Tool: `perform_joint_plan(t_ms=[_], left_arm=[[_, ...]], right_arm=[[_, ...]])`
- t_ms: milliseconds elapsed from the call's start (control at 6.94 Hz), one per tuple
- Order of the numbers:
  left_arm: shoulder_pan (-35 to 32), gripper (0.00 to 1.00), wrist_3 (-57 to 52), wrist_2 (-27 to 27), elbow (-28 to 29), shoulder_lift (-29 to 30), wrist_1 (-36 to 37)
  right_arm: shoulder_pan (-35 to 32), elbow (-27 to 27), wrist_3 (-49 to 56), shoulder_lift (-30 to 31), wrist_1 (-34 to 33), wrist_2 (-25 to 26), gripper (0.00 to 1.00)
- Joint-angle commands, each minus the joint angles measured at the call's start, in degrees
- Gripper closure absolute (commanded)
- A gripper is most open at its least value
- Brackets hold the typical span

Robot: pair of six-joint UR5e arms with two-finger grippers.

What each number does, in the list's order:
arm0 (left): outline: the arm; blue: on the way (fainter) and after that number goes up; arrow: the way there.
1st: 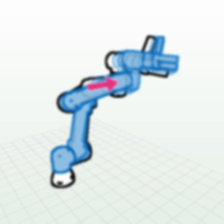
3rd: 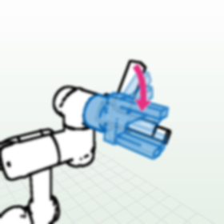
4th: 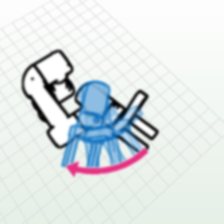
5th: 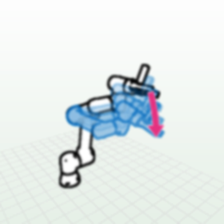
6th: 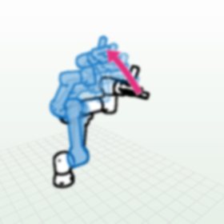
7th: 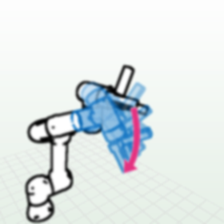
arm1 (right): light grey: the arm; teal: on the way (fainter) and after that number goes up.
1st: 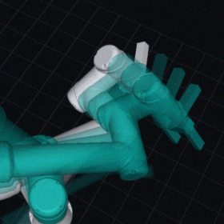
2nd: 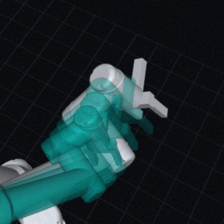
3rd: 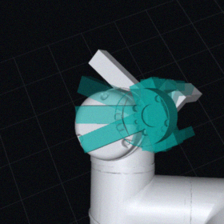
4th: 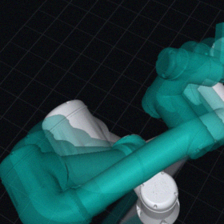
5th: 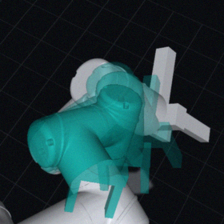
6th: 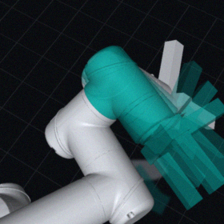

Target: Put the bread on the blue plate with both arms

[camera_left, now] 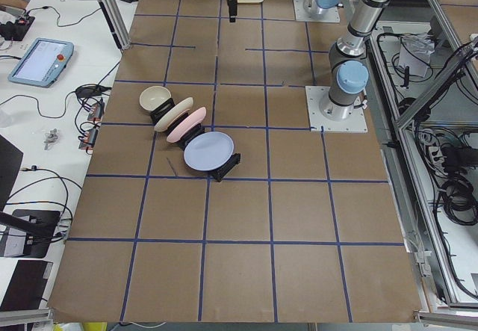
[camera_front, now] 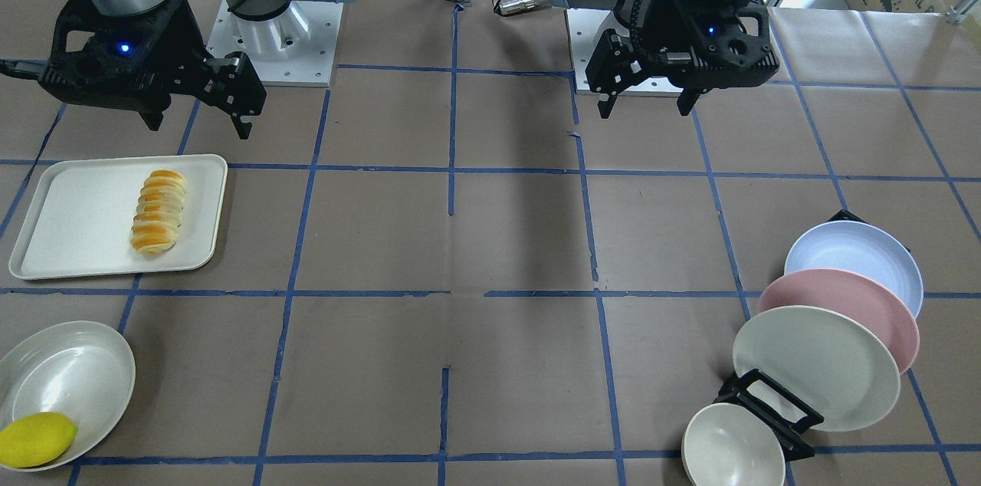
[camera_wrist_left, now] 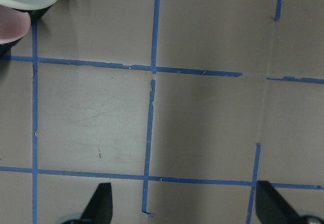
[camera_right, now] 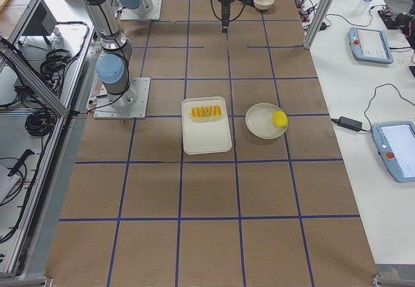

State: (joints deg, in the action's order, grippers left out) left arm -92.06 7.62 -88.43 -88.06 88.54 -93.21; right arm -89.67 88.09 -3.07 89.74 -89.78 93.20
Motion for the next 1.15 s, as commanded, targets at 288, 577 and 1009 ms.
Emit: perform_joint_plan(t_ms=[288,577,1009], left_arm=[[0.83,0.01,-5.41,-4.60,-0.10,0.05,-0.31],[6.76,0.03,-13.72,-5.61,-0.97,0.05,-1.09],[26.88,0.01,-29.19,1.41,-0.28,1.54,-7.67]], right_arm=[[-0.06,0.24,0.00,0.09,0.04,-0.21,0.00],[0.11,0.41,0.61,-0.61,-0.05,-0.12,0.00],[5.19,9.86,14.25,0.61,-8.34,4.60,0.01]])
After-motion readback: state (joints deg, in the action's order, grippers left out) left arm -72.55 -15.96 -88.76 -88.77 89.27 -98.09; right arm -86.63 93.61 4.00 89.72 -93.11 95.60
